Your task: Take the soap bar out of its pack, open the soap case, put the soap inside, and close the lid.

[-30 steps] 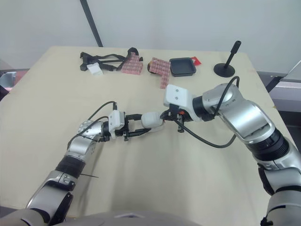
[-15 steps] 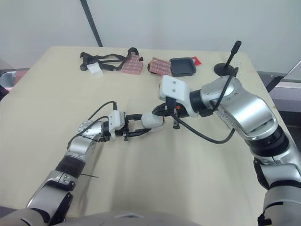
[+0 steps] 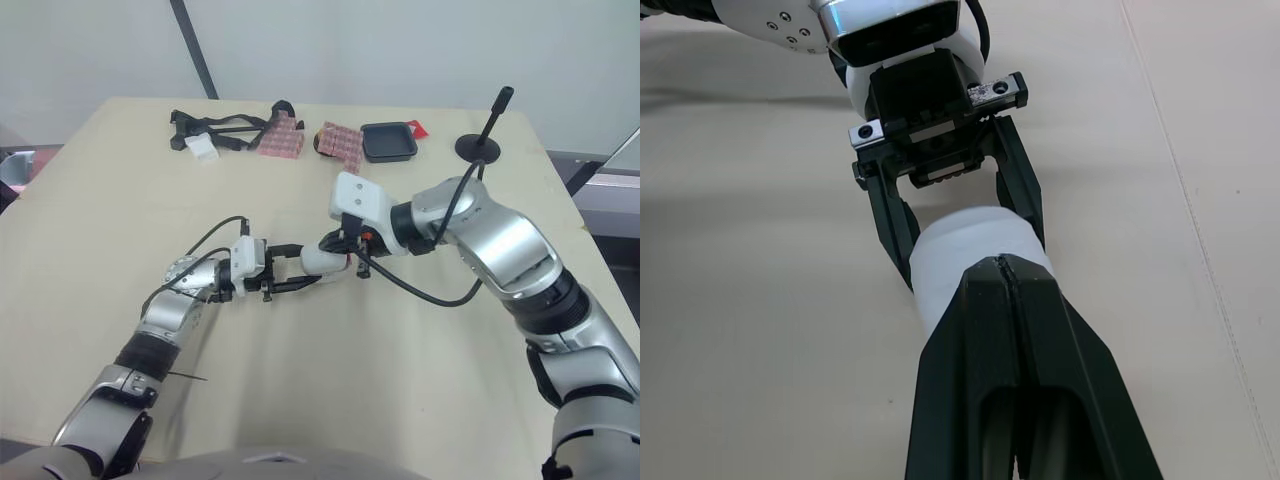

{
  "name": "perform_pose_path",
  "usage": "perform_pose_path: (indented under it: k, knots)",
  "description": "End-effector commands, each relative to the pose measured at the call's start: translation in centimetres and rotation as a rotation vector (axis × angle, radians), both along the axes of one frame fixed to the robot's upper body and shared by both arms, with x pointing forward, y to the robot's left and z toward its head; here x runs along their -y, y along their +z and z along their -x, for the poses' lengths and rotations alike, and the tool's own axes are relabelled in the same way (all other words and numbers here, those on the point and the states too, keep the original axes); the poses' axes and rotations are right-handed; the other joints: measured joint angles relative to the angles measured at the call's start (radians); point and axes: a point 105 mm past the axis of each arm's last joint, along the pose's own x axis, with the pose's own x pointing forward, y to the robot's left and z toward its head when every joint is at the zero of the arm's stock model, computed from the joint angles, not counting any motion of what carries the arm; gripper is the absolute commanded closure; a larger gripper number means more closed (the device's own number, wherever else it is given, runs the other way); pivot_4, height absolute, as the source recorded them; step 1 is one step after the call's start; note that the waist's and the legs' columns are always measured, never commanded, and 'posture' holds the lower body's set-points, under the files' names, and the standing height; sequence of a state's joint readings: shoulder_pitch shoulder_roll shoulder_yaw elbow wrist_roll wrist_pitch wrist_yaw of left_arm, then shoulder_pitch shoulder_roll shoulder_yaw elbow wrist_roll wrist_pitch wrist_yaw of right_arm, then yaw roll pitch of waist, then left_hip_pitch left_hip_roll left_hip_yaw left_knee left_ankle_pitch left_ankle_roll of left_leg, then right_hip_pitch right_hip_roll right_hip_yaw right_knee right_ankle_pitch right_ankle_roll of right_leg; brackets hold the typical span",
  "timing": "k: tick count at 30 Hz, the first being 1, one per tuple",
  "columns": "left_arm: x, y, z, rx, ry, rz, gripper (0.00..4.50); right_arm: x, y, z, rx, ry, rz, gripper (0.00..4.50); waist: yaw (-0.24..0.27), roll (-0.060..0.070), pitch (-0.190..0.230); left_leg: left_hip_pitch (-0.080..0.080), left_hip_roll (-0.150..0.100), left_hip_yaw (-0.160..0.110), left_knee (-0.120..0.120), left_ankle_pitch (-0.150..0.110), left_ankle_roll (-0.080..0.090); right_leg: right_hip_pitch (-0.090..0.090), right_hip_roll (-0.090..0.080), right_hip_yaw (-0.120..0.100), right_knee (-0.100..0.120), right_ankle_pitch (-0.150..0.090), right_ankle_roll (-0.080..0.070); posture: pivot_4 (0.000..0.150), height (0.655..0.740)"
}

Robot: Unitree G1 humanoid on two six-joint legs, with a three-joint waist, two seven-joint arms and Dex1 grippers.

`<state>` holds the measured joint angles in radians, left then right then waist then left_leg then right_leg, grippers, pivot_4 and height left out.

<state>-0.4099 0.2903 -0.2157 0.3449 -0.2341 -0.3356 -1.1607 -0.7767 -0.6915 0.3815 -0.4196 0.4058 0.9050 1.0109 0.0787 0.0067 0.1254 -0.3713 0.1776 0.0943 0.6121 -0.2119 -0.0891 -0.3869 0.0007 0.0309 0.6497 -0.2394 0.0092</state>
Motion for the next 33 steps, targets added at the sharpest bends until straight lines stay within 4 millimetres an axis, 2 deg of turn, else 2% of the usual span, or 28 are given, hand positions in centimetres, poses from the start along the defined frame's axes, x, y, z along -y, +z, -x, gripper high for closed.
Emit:
perform_pose_path:
  k: [1,5,15,19,21,26,30,33]
  knots:
    - [0.0,0.9,0.3,0.037,-0.016,0.007,2.63,0.1,-1.1,-0.1,-0.009,-0.008,0.031,4.48,0.0,0.0,0.0,0.0,0.0,0.0,0.0,0.0,0.0,0.0,0.0,0.0,0.0,0.0,0.0,0.15,0.74]
    - [-0.2,0.9,0.1,0.037,-0.011,0.0,2.63,0.0,-1.1,0.1,-0.009,0.0,0.025,4.48,-0.001,0.0,0.0,0.0,0.0,0.0,0.0,0.0,0.0,0.0,0.0,0.0,0.0,0.0,0.0,0.15,0.74]
    - [-0.2,1.2,0.2,0.036,-0.014,0.012,2.63,0.0,-3.3,-0.3,-0.004,-0.023,0.07,4.48,-0.003,-0.001,-0.001,0.002,0.0,0.0,0.0,0.0,0.0,0.001,0.0,0.0,-0.001,0.0,0.0,0.15,0.74]
    - [-0.2,1.3,0.2,0.037,-0.013,0.011,2.63,0.2,-3.5,-0.7,-0.003,-0.039,0.066,4.48,-0.003,-0.001,-0.001,0.004,0.0,0.0,-0.001,0.0,0.0,0.002,0.0,0.0,-0.002,0.0,0.0,0.15,0.74]
    - [-0.2,1.3,0.2,0.035,-0.011,0.011,2.63,0.0,-2.5,-1.0,-0.001,-0.046,0.026,4.48,-0.004,-0.001,-0.001,0.004,0.0,0.0,-0.001,0.0,0.0,0.003,0.0,0.0,-0.002,0.0,0.0,0.15,0.74]
    - [-0.3,1.4,0.2,0.027,-0.008,0.022,2.63,-0.5,1.3,-0.8,0.067,-0.024,-0.142,4.48,-0.002,-0.001,-0.001,0.004,0.0,0.001,-0.002,0.0,0.0,0.003,0.0,0.0,-0.004,0.0,0.0,0.15,0.74]
    - [-0.5,1.9,0.3,-0.022,-0.008,0.047,2.63,0.4,5.4,-1.1,0.162,-0.069,-0.38,3.33,0.001,-0.001,-0.001,0.001,0.0,0.0,-0.002,0.0,0.0,0.002,0.0,0.0,-0.003,0.0,0.0,0.15,0.74]
    - [-0.9,2.1,0.4,-0.09,0.001,0.049,2.63,1.6,5.8,-1.0,0.179,-0.089,-0.406,2.35,0.003,-0.001,-0.001,-0.001,0.0,0.0,-0.002,0.0,0.0,-0.001,0.0,0.0,-0.002,0.0,0.0,0.15,0.74]
